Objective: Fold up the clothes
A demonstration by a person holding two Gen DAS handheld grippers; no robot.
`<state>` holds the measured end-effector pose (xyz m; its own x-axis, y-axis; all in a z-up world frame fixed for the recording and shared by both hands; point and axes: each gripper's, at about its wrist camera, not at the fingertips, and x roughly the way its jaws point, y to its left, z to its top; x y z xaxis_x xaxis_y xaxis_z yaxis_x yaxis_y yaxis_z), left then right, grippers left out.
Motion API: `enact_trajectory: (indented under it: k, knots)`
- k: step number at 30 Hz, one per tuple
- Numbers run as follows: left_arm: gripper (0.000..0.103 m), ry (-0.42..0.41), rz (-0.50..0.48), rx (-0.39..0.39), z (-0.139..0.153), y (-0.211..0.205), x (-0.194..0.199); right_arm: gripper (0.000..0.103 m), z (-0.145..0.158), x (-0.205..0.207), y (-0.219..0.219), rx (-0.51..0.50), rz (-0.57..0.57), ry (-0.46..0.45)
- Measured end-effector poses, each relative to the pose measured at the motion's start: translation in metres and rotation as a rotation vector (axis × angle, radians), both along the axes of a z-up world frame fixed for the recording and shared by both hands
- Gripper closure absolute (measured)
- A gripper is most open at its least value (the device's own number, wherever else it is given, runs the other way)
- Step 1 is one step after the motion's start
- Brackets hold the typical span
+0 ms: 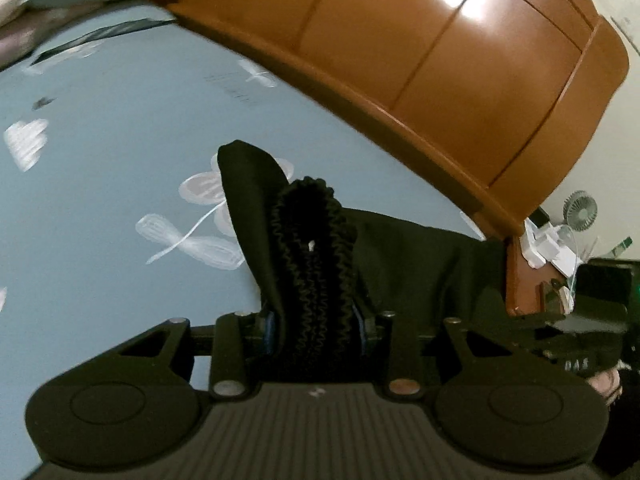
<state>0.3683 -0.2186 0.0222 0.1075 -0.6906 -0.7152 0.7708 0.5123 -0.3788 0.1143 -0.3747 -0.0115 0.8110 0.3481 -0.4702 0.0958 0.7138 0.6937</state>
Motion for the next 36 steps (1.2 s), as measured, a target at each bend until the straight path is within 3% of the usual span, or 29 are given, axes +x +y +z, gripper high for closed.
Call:
enact_trajectory:
  k: [7,15,25,31,36]
  knots:
    - [0.071,-0.030,-0.103,0.032,0.008,-0.087,0.017,0.080,-0.010,-0.003,-0.026,0.045,-0.159,-0.030]
    - [0.072,-0.076,-0.164,0.076,0.003,-0.150,0.021,0.080,-0.026,0.009,-0.045,0.034,-0.240,-0.022]
    - [0.072,-0.049,-0.113,0.097,-0.026,-0.173,0.041,0.080,-0.059,0.002,-0.073,0.060,-0.325,0.051]
    - [0.068,-0.100,-0.106,0.106,-0.021,-0.175,0.043,0.077,-0.065,-0.005,-0.075,0.065,-0.331,0.066]
    - [0.068,-0.162,-0.032,0.115,-0.009,-0.165,0.054,0.073,-0.069,-0.017,-0.074,0.075,-0.332,0.075]
